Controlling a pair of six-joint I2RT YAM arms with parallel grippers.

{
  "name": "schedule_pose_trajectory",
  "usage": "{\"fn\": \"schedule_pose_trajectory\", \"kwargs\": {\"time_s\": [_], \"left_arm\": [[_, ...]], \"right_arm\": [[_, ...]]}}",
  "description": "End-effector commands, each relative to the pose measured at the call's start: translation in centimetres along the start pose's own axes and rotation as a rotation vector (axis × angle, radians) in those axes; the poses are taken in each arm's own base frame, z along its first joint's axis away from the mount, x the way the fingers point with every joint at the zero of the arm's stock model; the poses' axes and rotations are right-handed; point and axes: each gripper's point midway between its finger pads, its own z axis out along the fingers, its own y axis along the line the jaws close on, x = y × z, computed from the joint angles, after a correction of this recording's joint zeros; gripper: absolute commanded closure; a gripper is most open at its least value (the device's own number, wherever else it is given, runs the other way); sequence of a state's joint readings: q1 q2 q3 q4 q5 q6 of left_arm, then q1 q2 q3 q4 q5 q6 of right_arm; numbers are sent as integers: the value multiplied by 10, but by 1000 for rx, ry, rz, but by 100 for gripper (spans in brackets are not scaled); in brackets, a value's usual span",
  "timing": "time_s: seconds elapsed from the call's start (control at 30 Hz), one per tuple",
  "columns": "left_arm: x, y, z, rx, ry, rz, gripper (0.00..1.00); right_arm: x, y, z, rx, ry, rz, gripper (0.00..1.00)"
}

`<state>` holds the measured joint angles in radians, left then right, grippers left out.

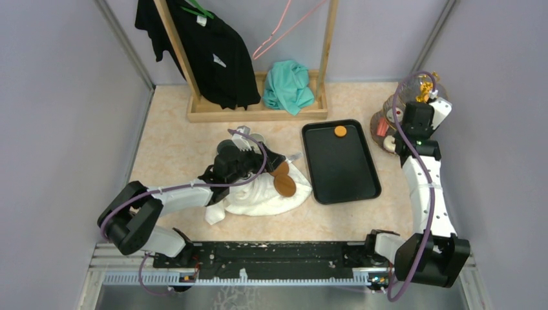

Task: Serve the afternoon tea
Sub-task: Place the desert on the desert table.

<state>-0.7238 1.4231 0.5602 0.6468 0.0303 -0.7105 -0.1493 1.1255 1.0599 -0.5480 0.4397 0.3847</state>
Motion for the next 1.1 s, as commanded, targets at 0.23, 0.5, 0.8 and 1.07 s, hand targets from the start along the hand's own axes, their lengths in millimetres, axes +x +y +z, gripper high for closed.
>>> {"fn": "schedule_pose_trajectory", "kwargs": {"time_s": [0.23, 0.5, 0.8, 1.07], "left_arm": [[-2, -7, -3, 25, -9, 5, 8], [-1, -7, -3, 26, -6, 4, 8], [-2, -8, -3, 32, -8, 3, 8], [-2, -11, -2, 39, -8, 2, 8]], "right_arm": [[-30, 1, -2, -4, -85, 55, 68], [-28, 1, -2, -6, -76, 54, 55], [-29, -1, -6, -5, -80, 56, 56], [-34, -6, -24, -23, -108, 77, 58]]}}
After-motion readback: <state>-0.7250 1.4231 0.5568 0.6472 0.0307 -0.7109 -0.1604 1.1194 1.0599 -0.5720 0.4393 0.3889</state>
